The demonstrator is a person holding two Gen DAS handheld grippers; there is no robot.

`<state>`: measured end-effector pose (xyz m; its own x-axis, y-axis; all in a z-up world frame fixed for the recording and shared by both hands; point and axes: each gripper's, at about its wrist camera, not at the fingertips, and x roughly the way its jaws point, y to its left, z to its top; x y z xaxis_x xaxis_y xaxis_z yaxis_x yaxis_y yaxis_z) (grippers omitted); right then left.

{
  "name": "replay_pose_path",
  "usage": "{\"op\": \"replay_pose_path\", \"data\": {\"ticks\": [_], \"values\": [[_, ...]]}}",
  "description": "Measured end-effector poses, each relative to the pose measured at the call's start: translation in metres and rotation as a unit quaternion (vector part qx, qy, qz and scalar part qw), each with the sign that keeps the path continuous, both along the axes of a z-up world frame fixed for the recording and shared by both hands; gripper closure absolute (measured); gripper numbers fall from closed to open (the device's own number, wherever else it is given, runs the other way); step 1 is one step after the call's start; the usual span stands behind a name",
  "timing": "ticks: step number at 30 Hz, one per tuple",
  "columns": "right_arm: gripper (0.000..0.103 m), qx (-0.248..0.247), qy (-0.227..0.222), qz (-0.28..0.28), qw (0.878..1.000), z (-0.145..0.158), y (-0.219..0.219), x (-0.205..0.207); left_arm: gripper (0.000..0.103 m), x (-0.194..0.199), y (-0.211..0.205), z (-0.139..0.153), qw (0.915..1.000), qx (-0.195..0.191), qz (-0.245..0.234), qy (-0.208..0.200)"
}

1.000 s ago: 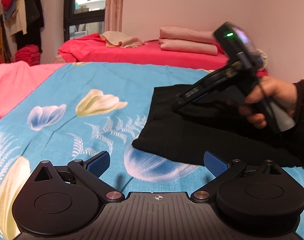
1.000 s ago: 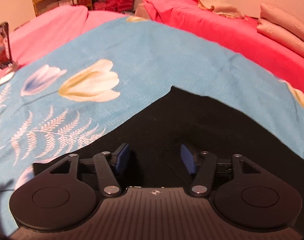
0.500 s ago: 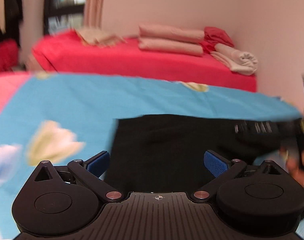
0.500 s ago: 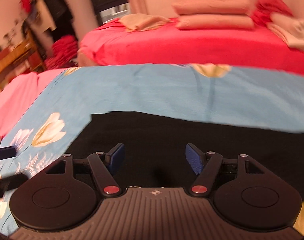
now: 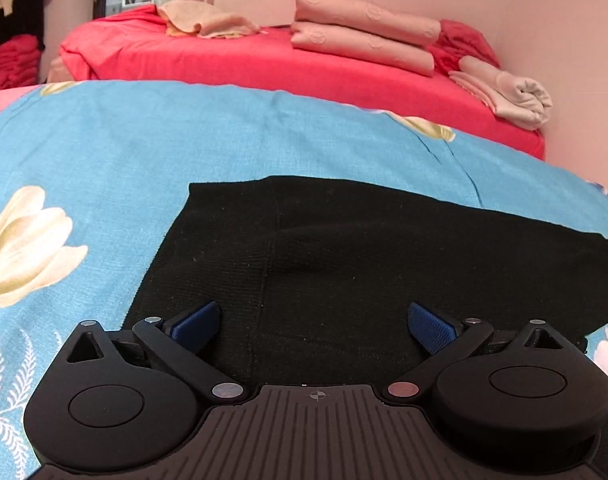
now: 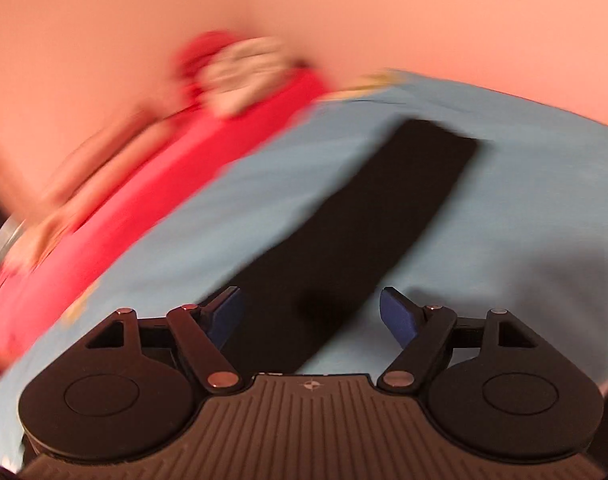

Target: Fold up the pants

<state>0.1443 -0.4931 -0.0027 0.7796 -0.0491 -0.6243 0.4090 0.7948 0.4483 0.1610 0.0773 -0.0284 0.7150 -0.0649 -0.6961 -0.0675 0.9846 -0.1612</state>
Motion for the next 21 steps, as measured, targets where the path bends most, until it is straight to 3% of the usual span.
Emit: {"op": "replay_pose_path", "data": {"ticks": [1,3,8,9,10,11,12,13,15,16,18,21], "values": [[0.025,0.013,0.008,-0.019,1.000,-0.009,-0.019,0.004,0.000,0.001,0.001,0.001,1.0000,0.001,0.000,-0.001],[0.027,0.035,-0.023,-0.026,0.999,-0.016,-0.045,0.010,0.000,0.000,0.000,0.001,1.0000,-0.002,0.002,-0.003],[0.023,0.077,-0.047,-0.049,0.995,-0.026,-0.068,0.040,0.000,-0.005,0.003,0.003,0.9999,-0.013,0.006,-0.009],[0.027,0.084,-0.052,-0.052,0.994,-0.027,-0.071,0.044,0.000,-0.007,0.003,0.004,0.9999,-0.012,0.006,-0.009],[0.041,0.084,-0.051,-0.054,0.994,-0.027,-0.071,0.046,0.000,-0.008,0.002,0.004,0.9999,-0.011,0.006,-0.009],[0.086,0.069,-0.039,-0.045,0.996,-0.024,-0.068,0.050,0.000,-0.007,0.002,0.004,0.9999,-0.009,0.006,-0.008],[0.092,0.042,-0.013,-0.033,0.998,-0.022,-0.065,0.055,0.000,-0.008,0.001,0.004,0.9999,-0.008,0.006,-0.008],[0.093,-0.002,-0.008,-0.038,0.999,-0.017,-0.062,0.052,0.000,-0.008,0.001,0.004,0.9999,-0.008,0.006,-0.008],[0.092,-0.025,-0.013,-0.066,0.997,-0.016,-0.074,0.044,0.000,-0.008,0.001,0.004,0.9999,-0.007,0.006,-0.009],[0.092,-0.003,0.000,-0.072,0.997,-0.023,-0.085,0.039,0.000,-0.008,0.001,0.004,0.9999,-0.006,0.006,-0.009],[0.091,0.032,-0.025,-0.076,0.996,-0.026,-0.095,0.031,0.000,-0.008,0.001,0.004,0.9999,-0.004,0.006,-0.008],[0.085,0.043,-0.026,-0.087,0.995,-0.027,-0.094,0.031,0.000,-0.009,0.001,0.004,0.9999,-0.004,0.006,-0.008]]}}
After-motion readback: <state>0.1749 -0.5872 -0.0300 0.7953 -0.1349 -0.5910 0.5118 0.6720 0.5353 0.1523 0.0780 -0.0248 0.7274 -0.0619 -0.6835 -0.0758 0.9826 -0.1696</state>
